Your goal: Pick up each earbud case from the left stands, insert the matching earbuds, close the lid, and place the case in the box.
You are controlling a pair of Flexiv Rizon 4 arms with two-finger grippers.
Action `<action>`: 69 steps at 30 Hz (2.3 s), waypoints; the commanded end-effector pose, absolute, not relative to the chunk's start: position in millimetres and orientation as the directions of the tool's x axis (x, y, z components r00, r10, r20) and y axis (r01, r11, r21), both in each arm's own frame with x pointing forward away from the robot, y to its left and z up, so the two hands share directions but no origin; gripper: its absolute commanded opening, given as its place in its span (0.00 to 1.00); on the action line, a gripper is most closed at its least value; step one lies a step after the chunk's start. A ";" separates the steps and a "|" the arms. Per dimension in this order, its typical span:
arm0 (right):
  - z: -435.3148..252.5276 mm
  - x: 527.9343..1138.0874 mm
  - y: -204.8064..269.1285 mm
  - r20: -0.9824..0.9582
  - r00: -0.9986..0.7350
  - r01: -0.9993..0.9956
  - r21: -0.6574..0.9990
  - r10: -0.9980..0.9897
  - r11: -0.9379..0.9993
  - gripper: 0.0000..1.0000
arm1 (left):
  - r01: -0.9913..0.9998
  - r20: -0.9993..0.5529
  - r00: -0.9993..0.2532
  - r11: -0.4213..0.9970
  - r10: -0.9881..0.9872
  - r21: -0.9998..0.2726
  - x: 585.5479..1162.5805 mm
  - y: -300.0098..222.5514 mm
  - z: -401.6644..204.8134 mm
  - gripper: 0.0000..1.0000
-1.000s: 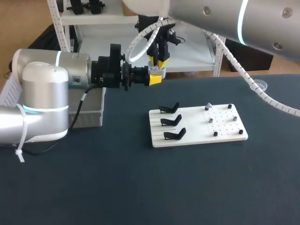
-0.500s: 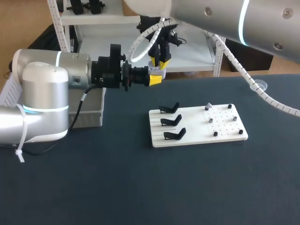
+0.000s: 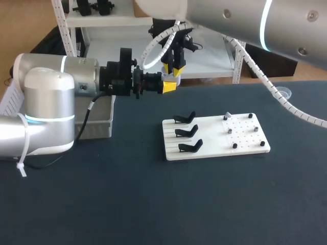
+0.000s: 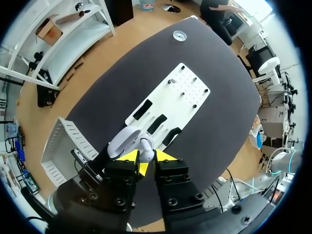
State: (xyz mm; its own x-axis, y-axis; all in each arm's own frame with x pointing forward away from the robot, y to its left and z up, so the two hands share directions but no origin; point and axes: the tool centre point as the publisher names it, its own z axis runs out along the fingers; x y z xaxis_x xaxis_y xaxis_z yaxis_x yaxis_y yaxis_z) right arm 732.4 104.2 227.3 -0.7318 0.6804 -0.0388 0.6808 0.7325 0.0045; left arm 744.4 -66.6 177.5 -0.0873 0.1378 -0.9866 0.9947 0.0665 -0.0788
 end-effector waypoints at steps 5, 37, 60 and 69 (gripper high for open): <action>221.5 733.1 103.2 -0.031 -0.732 0.681 -0.006 0.681 0.732 0.00 | 0.995 -0.987 -0.086 0.071 0.136 -0.077 743.1 -66.9 177.4 0.00; 242.7 722.5 100.1 -0.038 -0.741 0.669 0.042 0.670 0.742 0.35 | 0.995 -0.987 -0.086 0.071 0.136 -0.077 743.1 -66.9 177.4 0.00; 256.3 693.3 32.1 -0.085 -0.836 0.484 0.354 0.543 0.800 0.62 | 0.995 -0.987 -0.086 0.071 0.136 -0.077 743.1 -66.9 177.4 0.00; 252.7 684.4 2.9 -0.187 -0.944 0.191 0.359 0.271 0.914 1.00 | 0.995 -0.987 -0.086 0.071 0.136 -0.077 743.1 -66.9 177.4 0.00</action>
